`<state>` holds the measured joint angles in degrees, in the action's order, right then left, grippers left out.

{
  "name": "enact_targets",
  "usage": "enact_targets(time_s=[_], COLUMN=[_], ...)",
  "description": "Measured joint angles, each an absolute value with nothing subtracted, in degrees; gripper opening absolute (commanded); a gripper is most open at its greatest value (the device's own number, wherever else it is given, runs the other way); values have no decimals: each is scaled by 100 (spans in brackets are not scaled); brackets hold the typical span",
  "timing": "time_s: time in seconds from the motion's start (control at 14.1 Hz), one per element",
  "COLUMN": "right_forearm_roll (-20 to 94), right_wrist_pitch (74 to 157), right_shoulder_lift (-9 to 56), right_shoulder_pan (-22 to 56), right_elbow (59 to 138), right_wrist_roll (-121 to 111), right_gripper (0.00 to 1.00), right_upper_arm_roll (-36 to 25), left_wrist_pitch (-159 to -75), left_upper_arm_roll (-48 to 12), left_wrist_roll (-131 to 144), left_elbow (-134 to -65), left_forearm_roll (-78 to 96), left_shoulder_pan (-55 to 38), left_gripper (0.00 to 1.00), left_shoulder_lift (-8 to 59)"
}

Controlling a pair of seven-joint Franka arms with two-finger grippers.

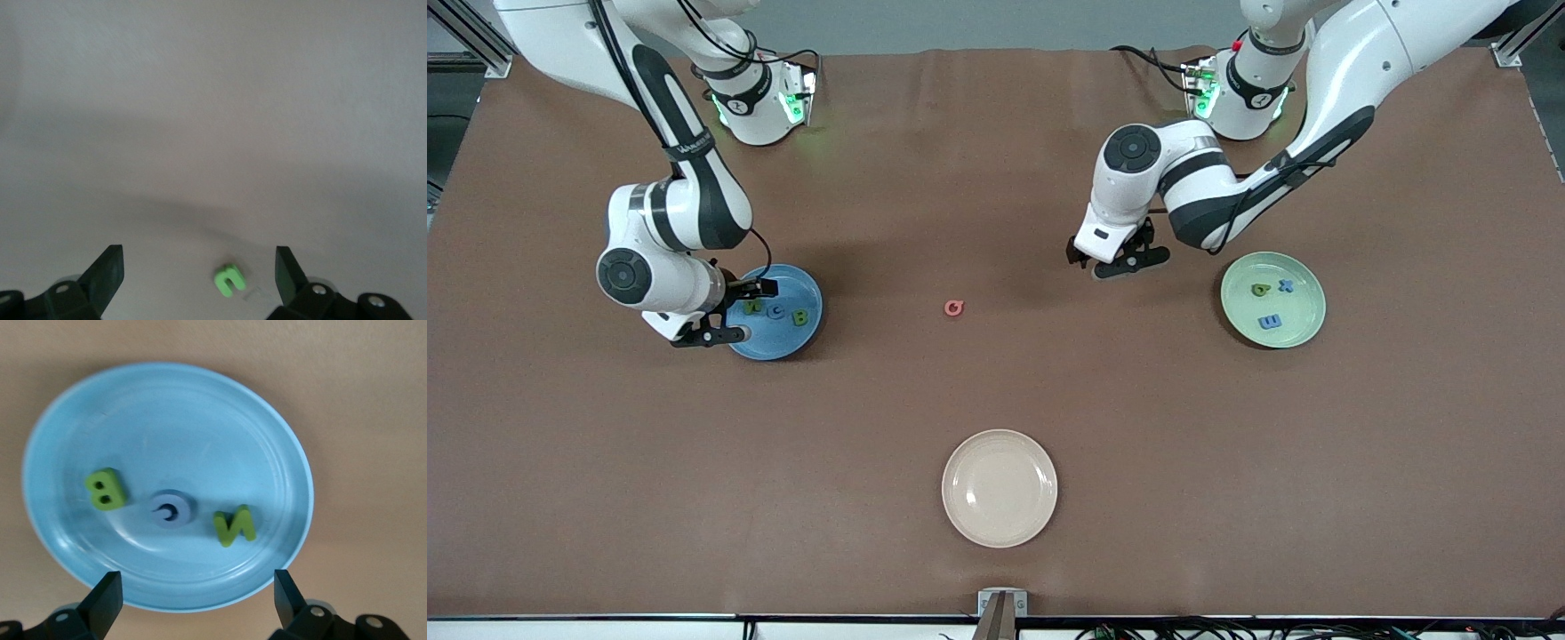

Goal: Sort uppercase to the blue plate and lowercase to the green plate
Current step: 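Drop the N with the right gripper while the left gripper reaches the n, then grasp the green n with the left gripper while the right gripper grasps the Q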

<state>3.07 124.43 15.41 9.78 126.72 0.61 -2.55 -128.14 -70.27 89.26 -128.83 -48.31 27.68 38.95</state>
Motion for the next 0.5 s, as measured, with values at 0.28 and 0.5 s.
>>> enact_targets(time_s=[0.28, 0.5], right_forearm_roll=[305, 308], right_wrist_pitch=[11885, 11540], right_shoulder_lift=[1344, 1287], right_shoulder_pan=[987, 967], right_elbow=[12280, 12068], right_wrist_roll=[97, 64], right_gripper=[100, 100], right_upper_arm_roll=[-276, -280], left_wrist_pitch=[-13388, -13706], left_upper_arm_roll=[-6809, -6695], left_wrist_roll=[9047, 9048], left_elbow=[-13208, -13337], left_forearm_roll=[-4831, -4832], left_shoulder_pan=[2569, 2532], left_gripper=[99, 97], left_shoulder_lift=[3942, 3942])
